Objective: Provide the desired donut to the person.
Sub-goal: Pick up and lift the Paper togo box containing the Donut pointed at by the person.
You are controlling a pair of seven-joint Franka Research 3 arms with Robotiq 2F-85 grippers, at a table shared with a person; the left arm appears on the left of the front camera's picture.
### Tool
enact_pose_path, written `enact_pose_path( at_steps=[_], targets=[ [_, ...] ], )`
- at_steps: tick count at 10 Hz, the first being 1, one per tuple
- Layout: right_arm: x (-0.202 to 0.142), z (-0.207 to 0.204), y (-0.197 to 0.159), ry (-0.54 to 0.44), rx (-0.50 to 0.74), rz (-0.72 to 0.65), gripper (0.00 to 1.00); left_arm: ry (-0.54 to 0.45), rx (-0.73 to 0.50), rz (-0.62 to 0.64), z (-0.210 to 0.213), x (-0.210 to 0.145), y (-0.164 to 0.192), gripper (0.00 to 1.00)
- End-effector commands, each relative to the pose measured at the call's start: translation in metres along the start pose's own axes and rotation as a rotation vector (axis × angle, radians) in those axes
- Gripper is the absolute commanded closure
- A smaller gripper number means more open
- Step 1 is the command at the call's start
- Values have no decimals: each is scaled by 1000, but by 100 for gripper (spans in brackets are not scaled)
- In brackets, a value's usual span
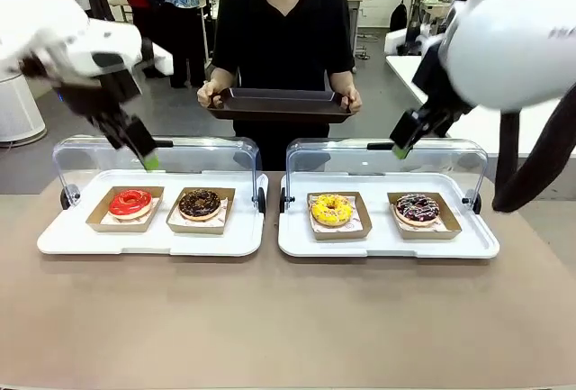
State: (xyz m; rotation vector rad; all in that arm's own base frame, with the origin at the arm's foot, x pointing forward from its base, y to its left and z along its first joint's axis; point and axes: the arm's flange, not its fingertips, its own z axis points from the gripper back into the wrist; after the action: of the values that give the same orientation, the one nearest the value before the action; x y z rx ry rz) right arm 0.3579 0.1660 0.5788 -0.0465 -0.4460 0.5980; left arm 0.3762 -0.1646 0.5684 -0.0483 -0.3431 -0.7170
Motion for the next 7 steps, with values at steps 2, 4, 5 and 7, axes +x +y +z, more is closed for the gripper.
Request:
enact_pose_path(
  at_steps=[2,4,5,7],
  targets=[
    [-10,34,10,1,-78,50,0,-69,69,1,34,-2,-8,0],
    [-6,42,9,-8,-37,30,0,-55,31,-9,39,3,-7,0],
    [-6,42,9,-8,-37,30,0,-55,31,-9,39,3,-7,0],
    [-6,42,9,-8,-37,30,0,-55,31,-9,39,3,-7,0]
  ],
)
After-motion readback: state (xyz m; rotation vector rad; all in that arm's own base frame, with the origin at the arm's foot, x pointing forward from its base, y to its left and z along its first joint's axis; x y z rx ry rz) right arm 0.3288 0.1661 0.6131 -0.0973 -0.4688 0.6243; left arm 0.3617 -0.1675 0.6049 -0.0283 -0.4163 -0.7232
